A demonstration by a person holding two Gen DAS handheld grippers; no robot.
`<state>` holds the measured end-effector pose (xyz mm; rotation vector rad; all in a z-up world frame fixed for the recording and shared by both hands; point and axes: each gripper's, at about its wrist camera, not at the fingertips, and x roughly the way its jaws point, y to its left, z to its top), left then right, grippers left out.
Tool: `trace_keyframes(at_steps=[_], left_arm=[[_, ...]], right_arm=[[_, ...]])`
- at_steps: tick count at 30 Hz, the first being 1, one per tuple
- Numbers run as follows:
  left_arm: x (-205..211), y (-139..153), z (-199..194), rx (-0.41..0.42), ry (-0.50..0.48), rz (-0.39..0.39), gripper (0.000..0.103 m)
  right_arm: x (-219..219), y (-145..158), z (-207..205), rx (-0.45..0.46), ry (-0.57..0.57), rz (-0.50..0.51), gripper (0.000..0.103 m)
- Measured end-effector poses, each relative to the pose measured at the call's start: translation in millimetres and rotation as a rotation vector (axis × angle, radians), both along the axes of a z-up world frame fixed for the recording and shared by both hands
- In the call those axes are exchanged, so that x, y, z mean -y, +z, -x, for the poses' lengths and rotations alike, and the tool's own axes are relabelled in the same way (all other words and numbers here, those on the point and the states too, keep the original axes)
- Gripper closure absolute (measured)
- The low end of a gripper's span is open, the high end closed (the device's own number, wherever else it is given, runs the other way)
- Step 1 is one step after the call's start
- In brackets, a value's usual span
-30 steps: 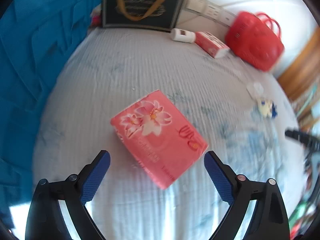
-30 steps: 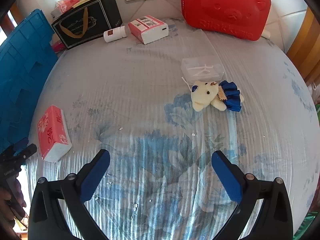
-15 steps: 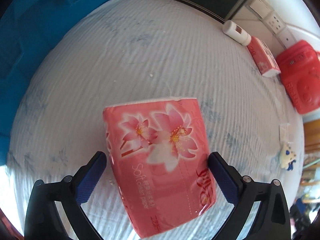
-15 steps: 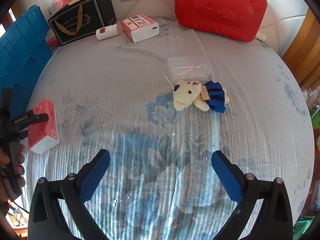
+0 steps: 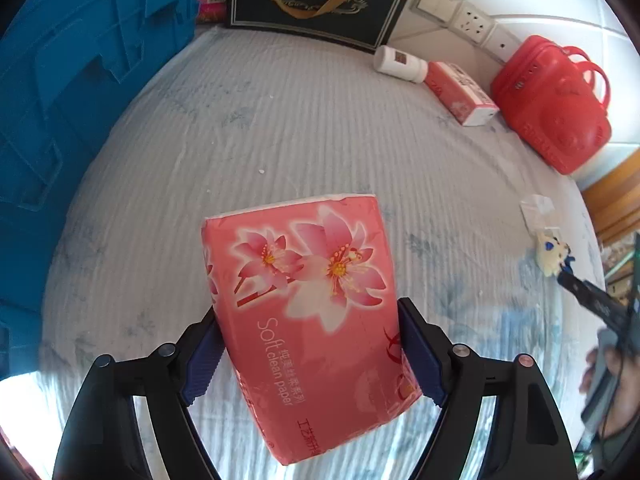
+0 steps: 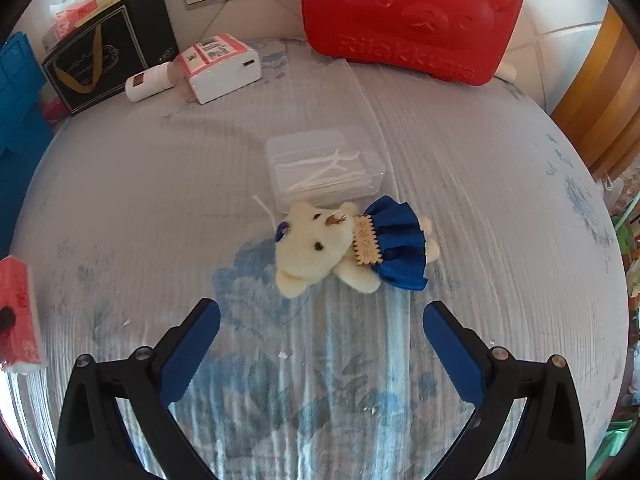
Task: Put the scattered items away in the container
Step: 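Grasp the cream teddy bear in blue dress with the right tool, then carry the tissue pack and teddy bear over the blue crate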
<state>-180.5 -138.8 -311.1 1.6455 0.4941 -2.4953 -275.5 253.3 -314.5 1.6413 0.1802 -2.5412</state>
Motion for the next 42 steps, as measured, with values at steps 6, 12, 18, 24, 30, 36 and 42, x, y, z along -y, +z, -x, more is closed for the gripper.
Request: trace_keyframes(at_steps=[6,12,18,24,30,36,42], left_arm=[[-0.1,10.0,-26.3,-0.012,-0.016,0.001,0.023],[-4.3,10.6,-45.3,-0.01,-0.024,-0.007,0.022],[-6.4,13.1,-57.7,-0.014,-0.021,-0.001,0.022],[-10.6,19.7,-62.0,-0.022,-0.032,0.006,0.022],[-18.4,34.0,-65.1,-0.038,-0.057,0.008,0.022],[-26.5,58.4,-71.5,-0.075,-0.083,0.018,0.022],[-33.4,87.1,-77.5,-0.121,-0.114,0.013,0.022]], right_arm=[[-3.9,-17.2,30.2,-0.01,0.03,-0.049,0.0],[-6.1,-36.9,50.2,0.015,0.04,-0.058,0.0],[-8.1,-42.9,49.7,0.01,0.054,-0.07,0.007],[-5.5,-24.2,36.4,-0.018,0.071,-0.048,0.045],[-10.0,-12.1,21.7,0.005,0.049,-0.008,0.051],[-13.8,10.8,-4.9,0.006,0.05,0.012,0.051],[-16.8,53.5,-41.4,-0.011,0.051,0.016,0.051]])
